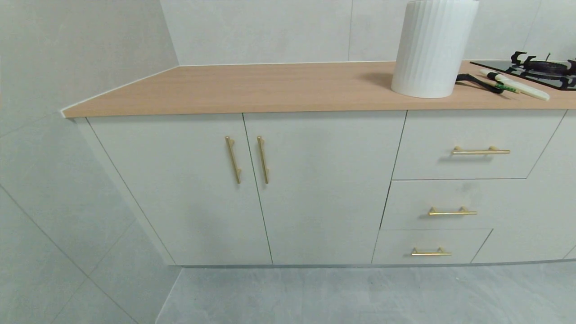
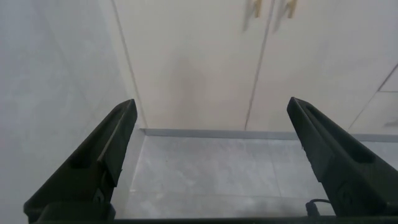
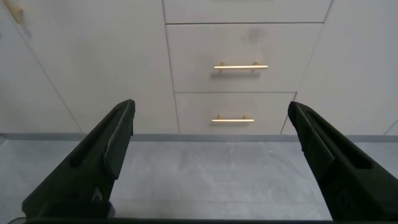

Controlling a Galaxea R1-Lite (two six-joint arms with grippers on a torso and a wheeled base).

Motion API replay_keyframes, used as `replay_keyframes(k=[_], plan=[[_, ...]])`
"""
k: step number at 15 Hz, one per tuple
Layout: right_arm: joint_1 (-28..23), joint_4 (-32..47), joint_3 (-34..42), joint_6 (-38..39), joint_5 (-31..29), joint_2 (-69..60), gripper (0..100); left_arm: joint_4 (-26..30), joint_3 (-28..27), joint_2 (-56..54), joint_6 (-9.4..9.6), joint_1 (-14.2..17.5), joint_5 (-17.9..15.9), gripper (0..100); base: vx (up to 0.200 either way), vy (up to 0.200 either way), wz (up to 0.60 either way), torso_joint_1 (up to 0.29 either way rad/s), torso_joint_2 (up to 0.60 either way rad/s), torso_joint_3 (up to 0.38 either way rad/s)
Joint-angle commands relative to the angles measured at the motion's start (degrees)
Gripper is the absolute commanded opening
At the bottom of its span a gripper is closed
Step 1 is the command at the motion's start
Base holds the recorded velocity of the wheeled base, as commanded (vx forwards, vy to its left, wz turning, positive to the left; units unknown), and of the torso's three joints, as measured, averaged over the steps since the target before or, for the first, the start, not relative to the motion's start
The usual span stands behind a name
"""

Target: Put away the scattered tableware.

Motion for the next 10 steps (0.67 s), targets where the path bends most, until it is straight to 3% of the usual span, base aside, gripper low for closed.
replay_keyframes(k=[1,10], plan=[[0.01,-0.03,0.00,0.00,0.00,0.11,100,0.00,0.00,0.07,-0.07,0.00,0.04,100,0.000,-0.200,0.00,0.007,0.00,-0.002],[0.01,-0.03,0.00,0.09,0.00,0.11,100,0.00,0.00,0.07,-0.15,0.00,0.04,100,0.000,-0.200,0.00,0.003,0.00,0.001]])
